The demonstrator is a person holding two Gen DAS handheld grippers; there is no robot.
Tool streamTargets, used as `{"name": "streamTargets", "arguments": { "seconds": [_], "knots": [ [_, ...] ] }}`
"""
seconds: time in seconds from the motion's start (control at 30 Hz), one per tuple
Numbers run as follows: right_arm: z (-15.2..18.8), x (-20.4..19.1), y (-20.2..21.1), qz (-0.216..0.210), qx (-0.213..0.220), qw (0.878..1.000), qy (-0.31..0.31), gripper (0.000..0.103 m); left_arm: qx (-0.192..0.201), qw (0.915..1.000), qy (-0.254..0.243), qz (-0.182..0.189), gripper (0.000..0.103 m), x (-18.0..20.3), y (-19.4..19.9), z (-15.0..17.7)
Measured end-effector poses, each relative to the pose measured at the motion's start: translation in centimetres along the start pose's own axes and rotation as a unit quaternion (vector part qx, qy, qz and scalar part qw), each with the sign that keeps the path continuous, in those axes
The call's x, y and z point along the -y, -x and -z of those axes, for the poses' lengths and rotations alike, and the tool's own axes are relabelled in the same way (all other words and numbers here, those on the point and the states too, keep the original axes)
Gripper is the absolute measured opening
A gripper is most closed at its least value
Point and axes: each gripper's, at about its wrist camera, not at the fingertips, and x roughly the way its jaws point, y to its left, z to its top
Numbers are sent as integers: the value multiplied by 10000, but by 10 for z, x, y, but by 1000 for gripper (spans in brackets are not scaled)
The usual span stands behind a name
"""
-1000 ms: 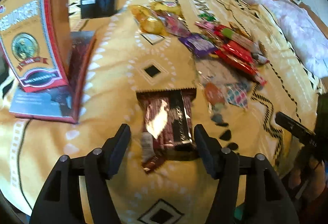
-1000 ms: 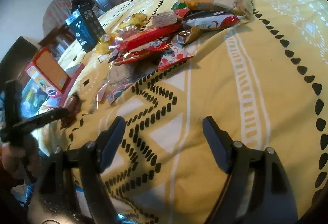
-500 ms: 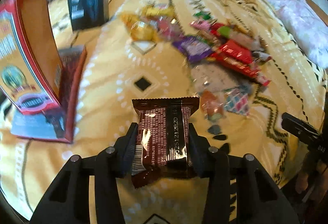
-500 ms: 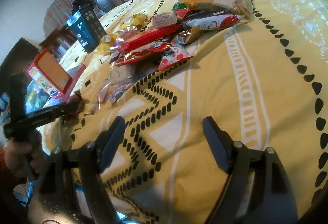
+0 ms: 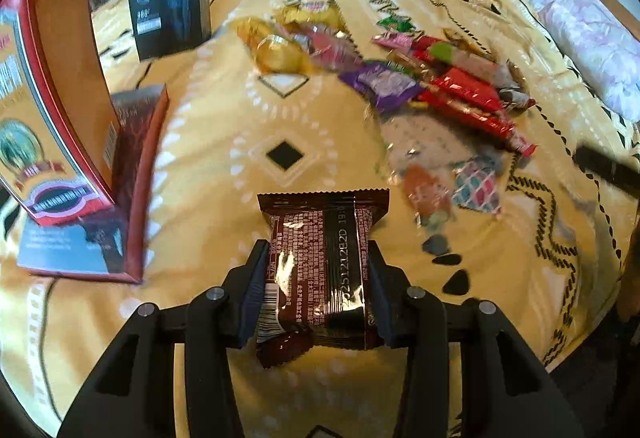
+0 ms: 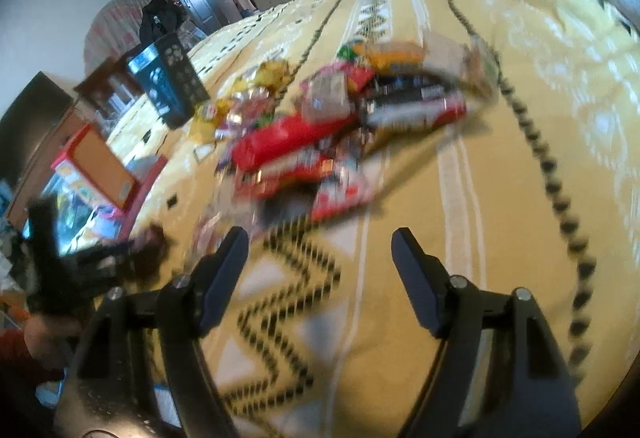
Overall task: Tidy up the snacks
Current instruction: 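Grasp the green-labelled Wafer bar with the right tool while the left tool holds the chocolate bar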
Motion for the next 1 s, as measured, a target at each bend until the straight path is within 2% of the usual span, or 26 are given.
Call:
{"name": "streamTargets", "arguments": {
  "seconds": [0.2, 0.47, 0.63, 0.83, 0.93, 1.0],
  "knots": [
    [-40, -5, -14, 142, 109, 9997, 157, 74, 39, 9999, -14, 111, 48, -2, -3, 4],
    [-56, -1, -25, 285, -9, 9994, 220, 74, 50, 9997, 35, 232, 53, -5, -7, 6],
    [-73, 5, -34, 354, -105, 9990, 241, 74, 28, 9997, 30, 252, 50, -5, -7, 5],
    [-104, -19, -72, 490, -357, 9949, 811, 74, 5, 9997, 13, 240, 48, -3, -6, 4],
    [-111, -26, -102, 814, -724, 9885, 1047, 67, -8, 9998, 2, 189, 48, -2, -6, 3],
    [-109, -24, -118, 902, -985, 9856, 1041, 56, -1, 9999, -38, 139, 48, -1, -6, 3]
  ]
}}
